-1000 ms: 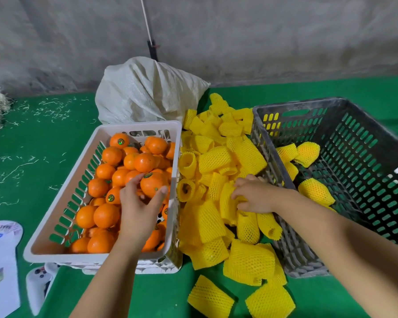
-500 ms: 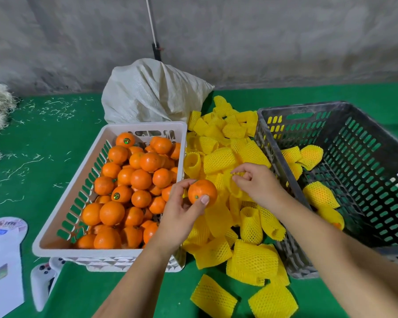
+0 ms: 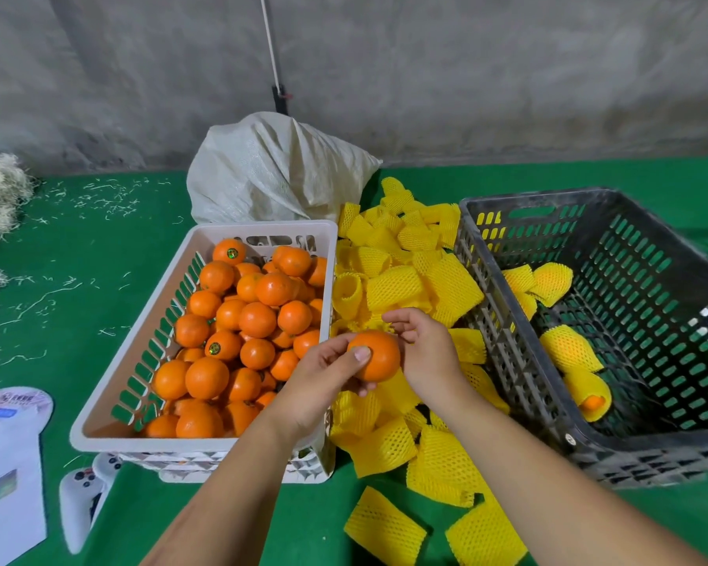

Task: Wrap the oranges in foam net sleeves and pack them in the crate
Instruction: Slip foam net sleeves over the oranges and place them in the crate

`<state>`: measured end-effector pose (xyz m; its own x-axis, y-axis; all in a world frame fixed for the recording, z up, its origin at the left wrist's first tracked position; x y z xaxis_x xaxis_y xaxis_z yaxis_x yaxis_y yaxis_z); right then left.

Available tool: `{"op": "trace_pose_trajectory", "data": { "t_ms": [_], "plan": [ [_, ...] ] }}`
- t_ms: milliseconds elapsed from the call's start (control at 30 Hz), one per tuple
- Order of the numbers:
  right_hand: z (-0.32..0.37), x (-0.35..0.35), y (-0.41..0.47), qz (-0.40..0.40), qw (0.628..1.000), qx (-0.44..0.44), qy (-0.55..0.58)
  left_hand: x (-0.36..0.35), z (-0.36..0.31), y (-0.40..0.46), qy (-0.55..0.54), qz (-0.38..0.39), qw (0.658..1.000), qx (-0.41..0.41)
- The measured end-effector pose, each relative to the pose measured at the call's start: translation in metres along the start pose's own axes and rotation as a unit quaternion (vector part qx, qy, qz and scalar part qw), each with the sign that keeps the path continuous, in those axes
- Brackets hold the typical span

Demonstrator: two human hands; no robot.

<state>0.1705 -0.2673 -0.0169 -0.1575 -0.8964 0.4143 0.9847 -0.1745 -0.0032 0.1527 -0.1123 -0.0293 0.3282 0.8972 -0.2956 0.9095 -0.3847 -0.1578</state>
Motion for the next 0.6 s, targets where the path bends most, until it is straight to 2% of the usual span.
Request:
{"op": "trace_pose_trajectory", "data": {
  "t_ms": [167,300,433,600],
  "plan": [
    [0.008,0.022,-0.003,-0.038,0.999,0.009,0.031,0.005,-0.001,0.001,0.046,-0.051,0.996,-0.055],
    [0.019,0.029,-0.013,-0.032,0.998,0.05,-0.017,0.007,0.001,0.004,0.056,-0.038,0.994,-0.082],
    [0.031,0.033,-0.026,-0.045,0.993,0.089,-0.064,0.001,-0.002,0.006,0.161,-0.024,0.98,-0.119],
    [0.055,0.036,-0.037,-0.045,0.976,0.186,-0.105,0.002,-0.003,0.007,0.12,-0.048,0.983,-0.133]
  ]
}}
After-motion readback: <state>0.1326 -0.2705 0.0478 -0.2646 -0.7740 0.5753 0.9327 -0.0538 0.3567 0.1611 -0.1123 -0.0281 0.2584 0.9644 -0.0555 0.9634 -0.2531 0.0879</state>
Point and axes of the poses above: each hand's wrist, its own y-axis towards the middle knuckle, its own x-axis out of the back of the hand, z = x × y, the point moved 9 cm from there along y, towards the middle knuckle, and after that the axes turned 9 degrees about -y, right-handed, at the moved point
